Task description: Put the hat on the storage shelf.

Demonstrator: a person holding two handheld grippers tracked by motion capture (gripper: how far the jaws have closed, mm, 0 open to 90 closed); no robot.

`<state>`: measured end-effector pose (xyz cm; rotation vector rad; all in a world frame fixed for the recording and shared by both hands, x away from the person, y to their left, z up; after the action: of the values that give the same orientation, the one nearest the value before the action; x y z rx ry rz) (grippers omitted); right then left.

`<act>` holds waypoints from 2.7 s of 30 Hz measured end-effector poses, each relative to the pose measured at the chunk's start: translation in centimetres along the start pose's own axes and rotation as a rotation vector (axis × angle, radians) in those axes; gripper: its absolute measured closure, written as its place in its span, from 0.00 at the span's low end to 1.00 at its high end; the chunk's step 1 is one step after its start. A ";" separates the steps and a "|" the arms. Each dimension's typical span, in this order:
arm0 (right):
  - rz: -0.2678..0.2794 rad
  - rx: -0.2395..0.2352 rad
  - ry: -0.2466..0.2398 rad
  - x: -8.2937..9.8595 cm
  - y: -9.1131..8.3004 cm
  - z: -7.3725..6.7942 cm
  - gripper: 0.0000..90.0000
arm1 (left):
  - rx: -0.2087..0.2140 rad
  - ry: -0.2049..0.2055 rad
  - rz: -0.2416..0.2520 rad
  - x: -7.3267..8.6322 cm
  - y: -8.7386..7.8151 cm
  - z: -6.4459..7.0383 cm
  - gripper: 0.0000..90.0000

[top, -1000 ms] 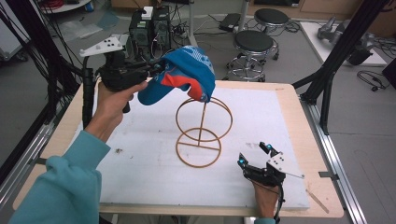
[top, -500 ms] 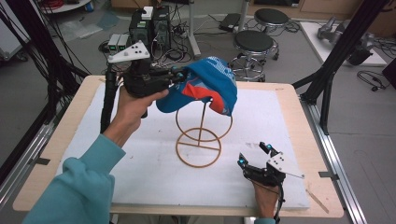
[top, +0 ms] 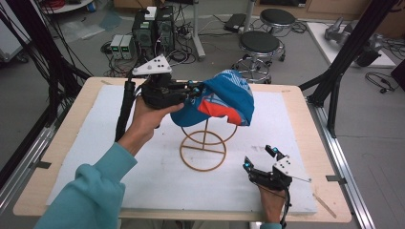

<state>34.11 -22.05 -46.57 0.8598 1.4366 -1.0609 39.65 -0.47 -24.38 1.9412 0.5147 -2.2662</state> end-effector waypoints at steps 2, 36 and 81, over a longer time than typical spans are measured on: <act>0.000 0.000 -0.001 0.0 0.0 0.0 0.12 | 0.005 0.000 -0.011 0.3 0.2 0.1 0.97; -0.004 0.002 -0.001 0.0 0.0 -0.1 0.12 | 0.072 -0.058 -0.098 3.7 -0.4 -0.5 0.64; -0.003 0.006 -0.016 0.1 0.0 -0.1 0.12 | -0.160 0.051 -0.067 14.1 -13.4 -2.9 0.16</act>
<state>34.07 -21.97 -46.63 0.8518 1.4223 -1.0723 35.81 14.90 -36.05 1.9346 0.7526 -2.1447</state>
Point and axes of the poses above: each handheld gripper's, and its own axes: y roughly forward along the jaws, x roughly out of its underside, z roughly to its right, the point moved 10 cm from there along y, roughly forward along the jaws, and after that the axes turned 9 degrees about x, right-handed, at the moved point
